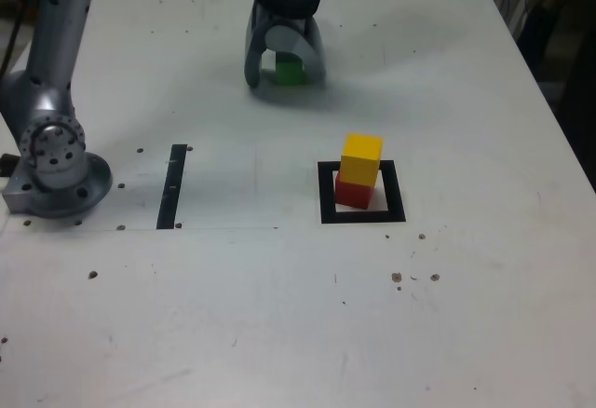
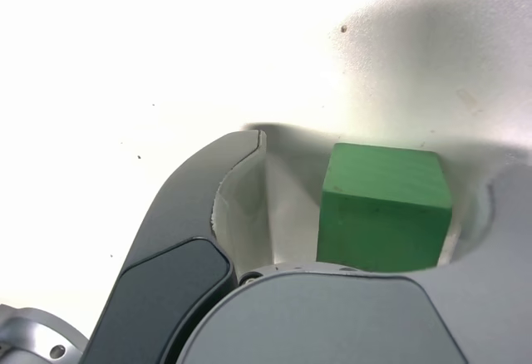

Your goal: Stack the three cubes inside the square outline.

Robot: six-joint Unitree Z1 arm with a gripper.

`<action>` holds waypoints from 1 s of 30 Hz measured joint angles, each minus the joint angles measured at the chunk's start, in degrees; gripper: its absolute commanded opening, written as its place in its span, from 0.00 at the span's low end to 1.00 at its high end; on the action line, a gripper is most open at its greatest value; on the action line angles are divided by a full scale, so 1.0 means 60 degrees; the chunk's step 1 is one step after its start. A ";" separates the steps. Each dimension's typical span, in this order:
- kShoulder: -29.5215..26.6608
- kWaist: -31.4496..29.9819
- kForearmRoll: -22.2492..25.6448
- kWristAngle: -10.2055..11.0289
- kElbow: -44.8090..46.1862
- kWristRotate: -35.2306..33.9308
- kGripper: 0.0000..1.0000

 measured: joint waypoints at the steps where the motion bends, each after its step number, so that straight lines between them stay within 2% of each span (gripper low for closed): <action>1: 0.0000 0.0000 -0.0001 -0.0005 -0.0047 0.0000 0.38; 4: -0.0001 0.0000 -0.0014 -0.0098 -0.0095 0.0077 0.25; 8: -0.0002 0.0000 -0.0042 -0.0249 -0.0095 0.0238 0.18; 14: -0.0002 0.0000 -0.0067 -0.0425 -0.0116 0.0474 0.13; 23: -0.0148 -0.0003 0.0027 -0.0395 -0.0125 0.0576 0.08; 26: -0.0632 -0.0099 0.0319 -0.0422 -0.0117 0.0453 0.08; 30: -0.1571 -0.0832 0.1450 -0.0463 -0.0358 -0.0384 0.08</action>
